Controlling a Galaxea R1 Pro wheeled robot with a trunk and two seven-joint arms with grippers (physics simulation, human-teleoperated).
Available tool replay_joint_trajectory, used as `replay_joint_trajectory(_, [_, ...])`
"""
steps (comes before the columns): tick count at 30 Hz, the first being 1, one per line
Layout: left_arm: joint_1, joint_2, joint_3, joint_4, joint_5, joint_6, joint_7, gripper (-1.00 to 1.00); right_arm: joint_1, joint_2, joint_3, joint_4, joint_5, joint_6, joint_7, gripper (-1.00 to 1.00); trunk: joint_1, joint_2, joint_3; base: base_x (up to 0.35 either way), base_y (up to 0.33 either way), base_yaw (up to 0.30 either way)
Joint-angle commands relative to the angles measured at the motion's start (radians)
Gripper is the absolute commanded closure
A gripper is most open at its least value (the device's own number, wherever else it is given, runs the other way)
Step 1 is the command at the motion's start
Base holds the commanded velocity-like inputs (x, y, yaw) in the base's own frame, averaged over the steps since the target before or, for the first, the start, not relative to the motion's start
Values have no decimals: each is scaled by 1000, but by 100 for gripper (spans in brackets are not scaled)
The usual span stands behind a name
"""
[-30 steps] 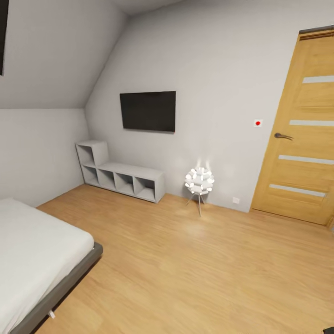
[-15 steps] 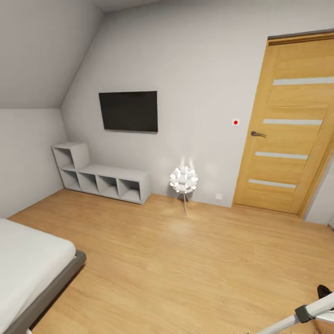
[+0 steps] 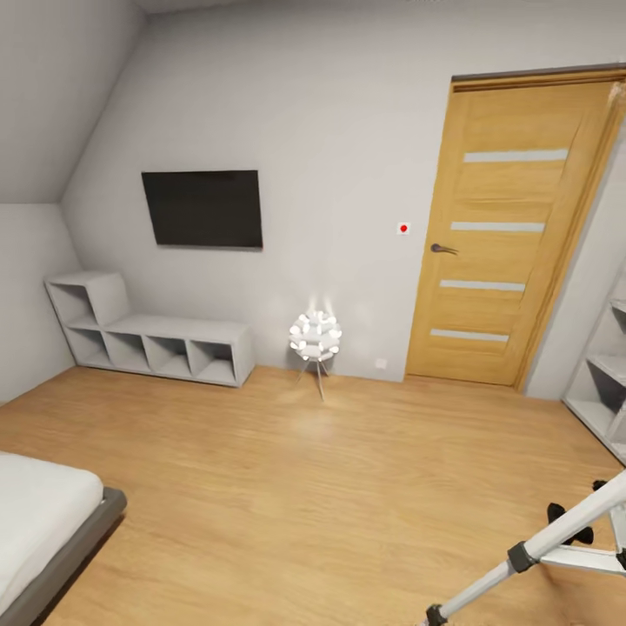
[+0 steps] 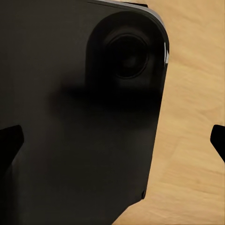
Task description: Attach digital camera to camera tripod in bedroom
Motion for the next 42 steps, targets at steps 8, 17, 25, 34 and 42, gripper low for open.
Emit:
replay_joint_trajectory(8, [0,2,0,-2,8,-1,0,-100,0,0,0,0,9,-2,0,-100,0,0,-1,0,0,-241])
replay_joint_trajectory(17, [0,3,0,-2,8,-1,0,-100,0,-1,1,0,11,-2,0,-100,0,0,-1,0,0,-159])
replay_joint_trajectory(25, [0,3,0,-1,10,2,0,-100,0,-4,5,0,17,-1,7,-100,0,0,-1,1,0,-26])
replay_joint_trajectory(34, [0,4,0,-1,13,10,0,-100,0,-5,6,0,18,0,7,-100,0,0,-1,141,67,-2])
replay_joint_trajectory(42, [1,4,1,-1,14,10,0,-100,0,-5,6,0,18,-1,7,-100,0,0,-1,261,171,0])
